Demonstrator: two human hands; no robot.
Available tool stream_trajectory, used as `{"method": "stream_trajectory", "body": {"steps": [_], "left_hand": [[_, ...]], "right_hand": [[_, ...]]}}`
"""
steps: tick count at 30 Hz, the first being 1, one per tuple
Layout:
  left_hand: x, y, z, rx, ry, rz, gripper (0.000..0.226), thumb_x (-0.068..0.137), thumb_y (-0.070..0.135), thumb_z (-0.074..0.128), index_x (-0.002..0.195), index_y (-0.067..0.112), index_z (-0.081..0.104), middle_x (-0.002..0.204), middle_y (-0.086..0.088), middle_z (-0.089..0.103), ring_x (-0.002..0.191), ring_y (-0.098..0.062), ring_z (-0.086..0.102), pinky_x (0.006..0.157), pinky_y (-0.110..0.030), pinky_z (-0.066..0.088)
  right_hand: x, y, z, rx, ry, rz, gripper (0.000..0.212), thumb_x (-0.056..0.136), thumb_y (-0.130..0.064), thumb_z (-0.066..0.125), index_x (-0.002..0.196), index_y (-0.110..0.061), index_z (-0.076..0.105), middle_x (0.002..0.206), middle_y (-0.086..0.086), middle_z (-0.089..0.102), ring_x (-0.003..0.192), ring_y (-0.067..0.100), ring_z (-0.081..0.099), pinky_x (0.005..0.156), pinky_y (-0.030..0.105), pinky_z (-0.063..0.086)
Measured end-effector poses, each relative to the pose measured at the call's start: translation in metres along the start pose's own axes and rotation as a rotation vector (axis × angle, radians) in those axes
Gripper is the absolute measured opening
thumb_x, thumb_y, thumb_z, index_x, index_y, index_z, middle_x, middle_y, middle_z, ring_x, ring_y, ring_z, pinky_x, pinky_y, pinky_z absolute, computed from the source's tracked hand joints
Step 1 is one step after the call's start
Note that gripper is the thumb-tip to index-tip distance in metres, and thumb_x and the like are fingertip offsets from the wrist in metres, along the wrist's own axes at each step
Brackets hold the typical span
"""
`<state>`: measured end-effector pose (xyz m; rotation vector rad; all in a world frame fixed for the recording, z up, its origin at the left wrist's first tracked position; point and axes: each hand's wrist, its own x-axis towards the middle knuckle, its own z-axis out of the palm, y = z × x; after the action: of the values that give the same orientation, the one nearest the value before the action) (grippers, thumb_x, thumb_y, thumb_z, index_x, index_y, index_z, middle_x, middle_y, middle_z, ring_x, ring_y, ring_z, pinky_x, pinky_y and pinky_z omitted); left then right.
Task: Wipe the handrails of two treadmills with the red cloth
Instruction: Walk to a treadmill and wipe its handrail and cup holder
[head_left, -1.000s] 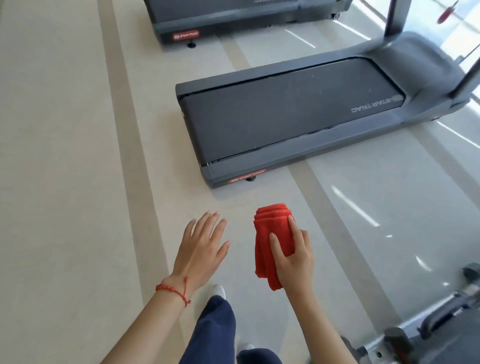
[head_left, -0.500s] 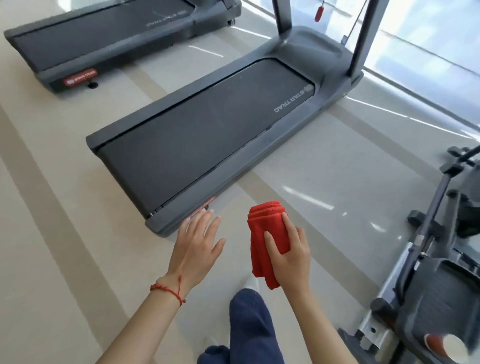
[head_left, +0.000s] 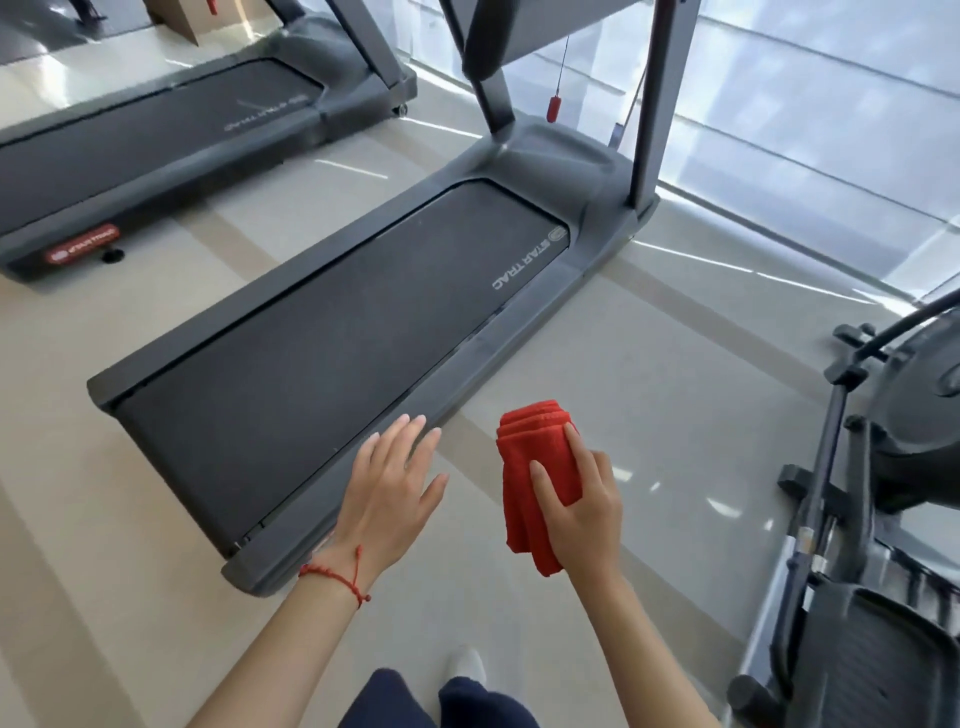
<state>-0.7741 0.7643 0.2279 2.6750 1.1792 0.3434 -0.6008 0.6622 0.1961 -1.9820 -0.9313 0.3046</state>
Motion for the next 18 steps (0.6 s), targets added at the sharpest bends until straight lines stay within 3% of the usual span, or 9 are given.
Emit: {"method": "stream_trajectory", "body": {"steps": [4, 8, 15, 18], "left_hand": [[0.041, -0.006, -0.008, -0.005, -0.003, 0.034, 0.053, 0.091, 0.036, 0.032, 0.117, -0.001, 0.059, 0.122, -0.020, 0.059, 0.116, -0.036, 0.054, 0.091, -0.054, 0.046], [0.079, -0.019, -0.017, -0.014, 0.001, 0.061, 0.065, 0.097, 0.043, 0.015, 0.118, -0.001, 0.058, 0.122, -0.021, 0.059, 0.116, -0.037, 0.053, 0.091, -0.054, 0.046], [0.148, -0.053, -0.037, -0.011, 0.003, 0.133, 0.053, 0.088, 0.035, 0.034, 0.118, -0.001, 0.058, 0.123, -0.021, 0.059, 0.117, -0.037, 0.053, 0.092, -0.054, 0.046], [0.183, -0.068, -0.047, -0.011, 0.002, 0.169, 0.053, 0.088, 0.034, 0.034, 0.119, -0.002, 0.058, 0.123, -0.022, 0.058, 0.118, -0.037, 0.052, 0.092, -0.054, 0.046]], "right_hand": [[0.032, -0.008, 0.002, 0.023, 0.038, -0.011, 0.052, 0.083, -0.035, 0.064, 0.131, -0.030, 0.045, 0.100, -0.011, 0.048, 0.090, -0.018, 0.048, 0.071, -0.004, 0.034], [0.059, -0.020, 0.010, 0.042, 0.079, -0.021, 0.052, 0.083, -0.030, 0.065, 0.131, -0.027, 0.047, 0.100, -0.008, 0.050, 0.092, -0.018, 0.047, 0.072, -0.004, 0.032], [0.113, -0.054, 0.038, 0.067, 0.141, -0.007, 0.052, 0.083, -0.029, 0.065, 0.131, -0.028, 0.047, 0.100, -0.009, 0.049, 0.092, -0.016, 0.048, 0.072, -0.003, 0.034], [0.140, -0.069, 0.050, 0.081, 0.185, -0.020, 0.052, 0.082, -0.027, 0.066, 0.131, -0.027, 0.047, 0.097, -0.018, 0.046, 0.092, -0.017, 0.048, 0.073, -0.002, 0.035]]}}
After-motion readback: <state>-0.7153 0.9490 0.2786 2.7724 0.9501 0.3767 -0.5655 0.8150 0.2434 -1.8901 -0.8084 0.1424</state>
